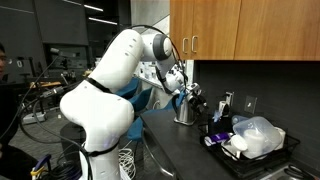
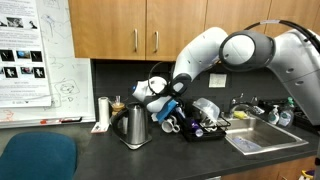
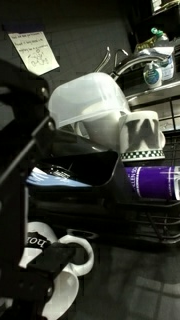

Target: Take a fork and a knife off of the dish rack

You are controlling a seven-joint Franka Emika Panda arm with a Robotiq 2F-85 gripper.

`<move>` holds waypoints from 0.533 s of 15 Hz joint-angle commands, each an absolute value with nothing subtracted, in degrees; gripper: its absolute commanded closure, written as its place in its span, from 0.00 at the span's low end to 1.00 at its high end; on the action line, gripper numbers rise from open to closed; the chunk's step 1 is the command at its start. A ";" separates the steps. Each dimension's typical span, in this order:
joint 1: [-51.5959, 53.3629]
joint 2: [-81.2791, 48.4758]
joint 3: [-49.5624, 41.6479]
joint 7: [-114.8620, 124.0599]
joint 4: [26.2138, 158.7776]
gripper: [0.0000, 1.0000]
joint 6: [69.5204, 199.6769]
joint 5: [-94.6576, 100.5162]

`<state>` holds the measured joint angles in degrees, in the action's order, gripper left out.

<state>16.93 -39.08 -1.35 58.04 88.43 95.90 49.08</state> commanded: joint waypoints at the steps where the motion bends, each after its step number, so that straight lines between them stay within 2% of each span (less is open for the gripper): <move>1: 16.34 -40.78 -1.56 58.80 86.87 0.00 95.35 50.17; 8: 16.11 -43.01 -2.85 58.46 82.53 0.00 95.40 54.38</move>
